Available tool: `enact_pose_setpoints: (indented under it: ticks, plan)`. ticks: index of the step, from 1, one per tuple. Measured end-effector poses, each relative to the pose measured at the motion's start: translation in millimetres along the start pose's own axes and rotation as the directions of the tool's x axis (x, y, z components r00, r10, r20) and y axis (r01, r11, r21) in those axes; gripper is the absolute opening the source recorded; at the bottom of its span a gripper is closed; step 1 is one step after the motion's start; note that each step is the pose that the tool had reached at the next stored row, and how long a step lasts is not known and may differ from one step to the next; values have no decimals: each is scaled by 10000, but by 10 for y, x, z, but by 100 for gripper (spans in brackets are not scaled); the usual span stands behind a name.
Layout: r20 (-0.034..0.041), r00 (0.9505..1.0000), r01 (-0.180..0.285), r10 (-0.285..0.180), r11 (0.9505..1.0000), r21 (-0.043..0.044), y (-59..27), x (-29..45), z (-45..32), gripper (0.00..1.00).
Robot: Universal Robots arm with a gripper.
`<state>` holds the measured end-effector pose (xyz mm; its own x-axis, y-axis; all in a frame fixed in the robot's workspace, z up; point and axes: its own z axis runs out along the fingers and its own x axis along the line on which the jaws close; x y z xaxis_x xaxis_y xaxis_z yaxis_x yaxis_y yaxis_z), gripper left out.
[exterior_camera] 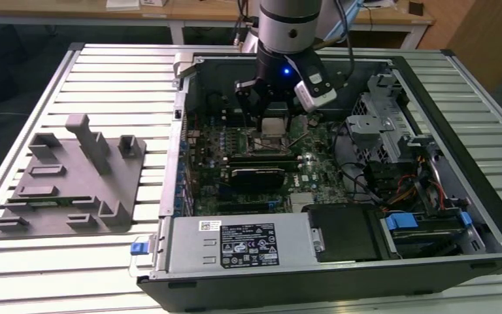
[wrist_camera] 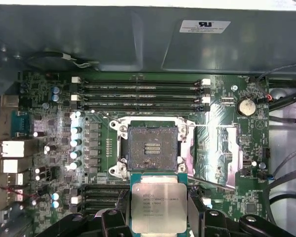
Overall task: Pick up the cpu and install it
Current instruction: 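Pick up the cpu and move it towards the insertion slot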
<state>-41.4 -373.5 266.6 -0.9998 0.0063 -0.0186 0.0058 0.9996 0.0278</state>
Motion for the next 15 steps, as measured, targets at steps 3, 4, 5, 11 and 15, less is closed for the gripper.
enact_pose_setpoints:
  ticks: [3, 4, 5, 11, 15]
  plan:
    - [6, 10000, 0, 0, 10000, -2, 17, 12, 18, 54]
    - [6, 10000, 0, 0, 10000, -2, 24, 15, 23, 54]
    - [6, 10000, 0, 0, 10000, -3, 30, 16, 30, 54]
    - [7, 10000, -1, 1, 10000, -3, 91, 26, 62, 54]
    - [6, 10000, 0, 0, 10000, -3, 132, 38, 80, 54]
